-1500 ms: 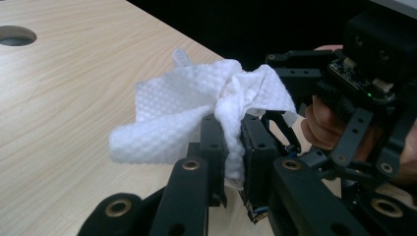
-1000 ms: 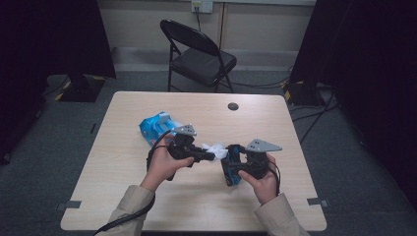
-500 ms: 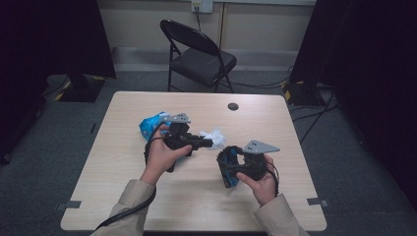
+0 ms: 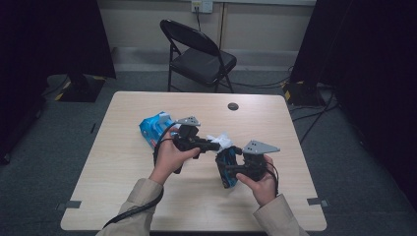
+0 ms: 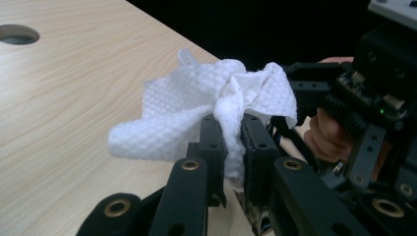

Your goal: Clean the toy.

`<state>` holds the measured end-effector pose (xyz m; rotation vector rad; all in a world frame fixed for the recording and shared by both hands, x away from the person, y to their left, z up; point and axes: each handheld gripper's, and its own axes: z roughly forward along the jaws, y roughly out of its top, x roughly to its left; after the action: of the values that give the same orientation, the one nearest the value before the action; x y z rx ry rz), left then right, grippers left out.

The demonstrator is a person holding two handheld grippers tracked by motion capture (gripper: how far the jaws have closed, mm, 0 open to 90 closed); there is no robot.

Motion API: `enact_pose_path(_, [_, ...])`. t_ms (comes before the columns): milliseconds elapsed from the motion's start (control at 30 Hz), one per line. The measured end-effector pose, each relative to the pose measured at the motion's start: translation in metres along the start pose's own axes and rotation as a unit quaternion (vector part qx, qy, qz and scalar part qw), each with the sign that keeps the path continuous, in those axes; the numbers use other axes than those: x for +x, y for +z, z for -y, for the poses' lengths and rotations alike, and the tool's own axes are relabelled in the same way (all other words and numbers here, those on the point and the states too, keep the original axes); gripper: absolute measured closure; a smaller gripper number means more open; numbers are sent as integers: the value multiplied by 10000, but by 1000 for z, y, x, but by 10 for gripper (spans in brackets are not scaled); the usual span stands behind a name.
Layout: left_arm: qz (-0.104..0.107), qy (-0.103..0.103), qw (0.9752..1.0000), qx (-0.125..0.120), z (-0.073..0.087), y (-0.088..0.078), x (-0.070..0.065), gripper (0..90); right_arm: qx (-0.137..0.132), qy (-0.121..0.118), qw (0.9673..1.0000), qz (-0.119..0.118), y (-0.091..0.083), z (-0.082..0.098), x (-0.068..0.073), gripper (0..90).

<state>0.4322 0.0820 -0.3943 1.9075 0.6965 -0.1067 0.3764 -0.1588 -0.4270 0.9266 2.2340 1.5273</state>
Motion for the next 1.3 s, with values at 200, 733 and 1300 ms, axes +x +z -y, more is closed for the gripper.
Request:
enact_pose_path(200, [-52, -128, 9999, -58, 10, -10, 7, 814, -88, 60, 9999, 2, -3, -1, -4, 256])
enact_pose_path(733, [143, -308, 9994, -11, 34, 2, 8, 814, -122, 69, 9999, -52, -1, -2, 1, 256])
enact_pose_path(1300, [251, 134, 9980, 560, 56, 24, -4, 815, -267, 168, 9995, -16, -4, -6, -1, 256])
